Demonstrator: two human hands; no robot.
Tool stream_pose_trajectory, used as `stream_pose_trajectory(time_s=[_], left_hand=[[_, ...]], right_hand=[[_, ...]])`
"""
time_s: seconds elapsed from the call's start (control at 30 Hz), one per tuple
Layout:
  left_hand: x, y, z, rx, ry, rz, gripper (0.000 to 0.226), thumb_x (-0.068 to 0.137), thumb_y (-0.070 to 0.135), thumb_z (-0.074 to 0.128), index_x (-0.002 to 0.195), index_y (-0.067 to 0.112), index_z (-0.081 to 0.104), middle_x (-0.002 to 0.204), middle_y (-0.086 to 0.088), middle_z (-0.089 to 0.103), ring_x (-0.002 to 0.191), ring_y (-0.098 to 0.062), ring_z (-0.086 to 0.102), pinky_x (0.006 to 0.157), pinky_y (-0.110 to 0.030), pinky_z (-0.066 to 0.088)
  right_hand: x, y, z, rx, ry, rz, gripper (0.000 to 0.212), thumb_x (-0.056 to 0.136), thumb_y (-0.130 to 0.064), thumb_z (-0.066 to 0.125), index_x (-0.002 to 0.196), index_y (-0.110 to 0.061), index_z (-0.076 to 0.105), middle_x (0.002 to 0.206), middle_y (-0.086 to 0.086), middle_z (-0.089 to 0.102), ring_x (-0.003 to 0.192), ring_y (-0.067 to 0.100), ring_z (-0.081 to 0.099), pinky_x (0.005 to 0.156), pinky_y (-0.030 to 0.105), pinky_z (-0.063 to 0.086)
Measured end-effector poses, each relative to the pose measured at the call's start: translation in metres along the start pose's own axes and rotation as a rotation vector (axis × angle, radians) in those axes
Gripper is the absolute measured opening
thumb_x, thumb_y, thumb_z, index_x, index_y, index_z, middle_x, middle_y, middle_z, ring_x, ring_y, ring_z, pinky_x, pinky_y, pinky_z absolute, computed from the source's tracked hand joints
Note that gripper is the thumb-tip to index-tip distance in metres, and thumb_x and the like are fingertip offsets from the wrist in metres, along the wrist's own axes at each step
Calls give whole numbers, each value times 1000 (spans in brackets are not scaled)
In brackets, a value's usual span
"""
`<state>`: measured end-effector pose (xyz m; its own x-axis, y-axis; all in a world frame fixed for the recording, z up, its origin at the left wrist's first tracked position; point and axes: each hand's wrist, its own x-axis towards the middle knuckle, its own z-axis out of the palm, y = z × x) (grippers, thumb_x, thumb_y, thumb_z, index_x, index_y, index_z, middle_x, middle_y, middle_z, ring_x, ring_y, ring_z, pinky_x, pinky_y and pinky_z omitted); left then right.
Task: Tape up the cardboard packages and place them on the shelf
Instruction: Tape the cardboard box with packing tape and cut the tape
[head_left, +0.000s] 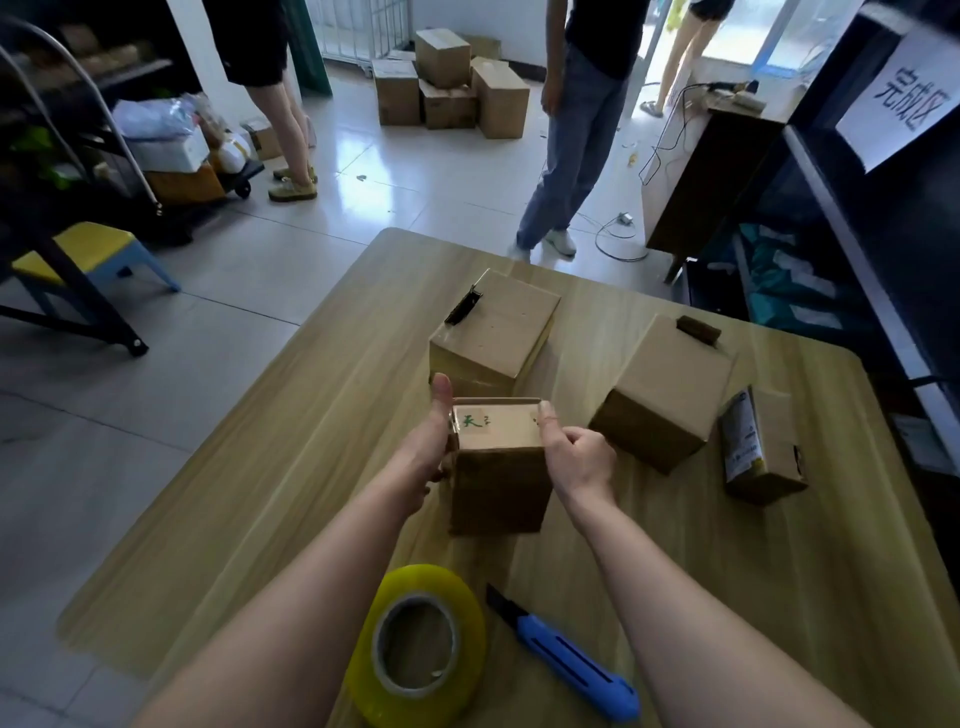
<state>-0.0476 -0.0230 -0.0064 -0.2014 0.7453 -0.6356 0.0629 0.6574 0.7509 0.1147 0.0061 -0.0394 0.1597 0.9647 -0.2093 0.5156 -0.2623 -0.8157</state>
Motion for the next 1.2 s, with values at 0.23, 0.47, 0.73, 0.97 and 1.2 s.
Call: stream_pose_trajectory(time_s=[0.23,0.47,0.73,0.97,1.2], left_hand=[[1,-12,15,157,35,-46,117,60,92,24,138,8,49,139,-18,50,125,-38,48,105,-47,39],[42,-26,25,558,186,22,99,81,83,14,118,5,62,119,-17,63,108,-34,59,92,-39,48],[56,-41,38,986,266,265,54,100,48,28,146,19,32,147,-10,41,133,-29,39,104,-44,34],[67,-38,49,1300,18,783,65,93,43,1,153,19,-5,161,3,-11,146,-10,-17,117,-51,-13],[75,-47,48,1454,-2,792,81,77,54,-13,148,15,-20,155,-1,-27,143,-13,-27,114,-57,-14]], right_hand=[[5,-3,-6,-430,-73,212,100,81,-83,-2,83,-7,63,75,5,56,63,18,49,57,27,36],[15,15,12,-638,-105,195,103,81,-84,1,105,-14,72,103,10,68,96,31,62,78,33,46],[23,30,26,-731,-151,149,74,97,-67,14,126,-18,61,127,11,61,117,32,56,82,36,40],[39,21,39,-539,-85,-20,58,102,-53,24,141,-15,44,140,16,48,130,33,43,104,41,35],[50,35,49,-524,-236,-15,56,103,-51,16,149,-23,35,149,11,42,140,27,34,111,44,23]])
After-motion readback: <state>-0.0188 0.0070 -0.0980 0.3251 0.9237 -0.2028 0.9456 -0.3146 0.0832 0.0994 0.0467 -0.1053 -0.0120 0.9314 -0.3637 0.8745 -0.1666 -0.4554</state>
